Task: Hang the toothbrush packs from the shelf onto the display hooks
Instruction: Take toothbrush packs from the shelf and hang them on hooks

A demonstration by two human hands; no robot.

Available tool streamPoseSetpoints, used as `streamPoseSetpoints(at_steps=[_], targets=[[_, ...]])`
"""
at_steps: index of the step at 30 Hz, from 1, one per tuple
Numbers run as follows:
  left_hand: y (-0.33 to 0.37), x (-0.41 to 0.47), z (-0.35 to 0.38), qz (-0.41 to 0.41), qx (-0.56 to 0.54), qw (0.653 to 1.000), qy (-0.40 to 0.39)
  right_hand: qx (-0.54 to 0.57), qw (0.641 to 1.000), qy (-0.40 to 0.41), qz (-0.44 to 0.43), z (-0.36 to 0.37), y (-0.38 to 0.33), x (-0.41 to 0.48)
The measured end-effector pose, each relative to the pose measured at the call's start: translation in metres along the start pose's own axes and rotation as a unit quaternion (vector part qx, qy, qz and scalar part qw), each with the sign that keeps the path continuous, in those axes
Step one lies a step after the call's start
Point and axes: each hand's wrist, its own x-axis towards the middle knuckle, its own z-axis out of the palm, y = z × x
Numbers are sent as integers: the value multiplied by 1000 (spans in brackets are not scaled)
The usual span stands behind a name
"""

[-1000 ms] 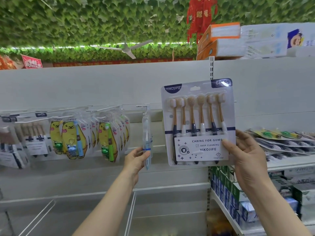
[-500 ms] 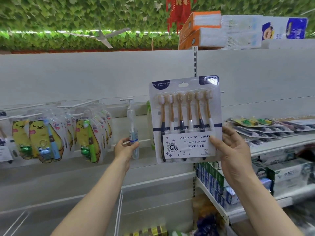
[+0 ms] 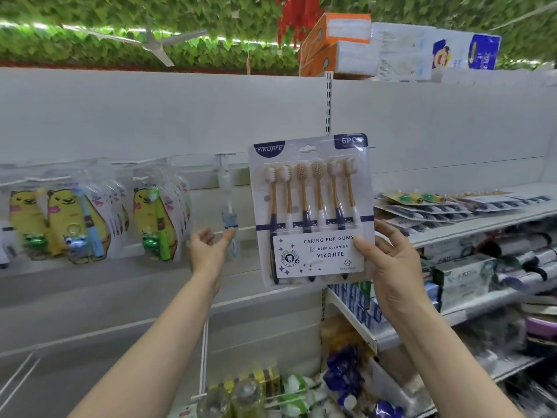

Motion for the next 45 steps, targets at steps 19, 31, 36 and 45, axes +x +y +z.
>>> streamPoseSetpoints(at_steps=[19, 31, 36, 45], targets=[[99, -177, -174, 115, -19, 989, 88, 30, 982, -166, 81, 96, 31, -141], [110, -127, -420, 83, 2, 985, 149, -20, 974, -219, 52, 306, 90, -257], [125, -64, -518, 61, -3, 992, 110, -36, 978, -197, 58, 416, 117, -292], [123, 51, -578, 29, -29, 995, 91, -59, 985, -149, 59, 523, 150, -282]])
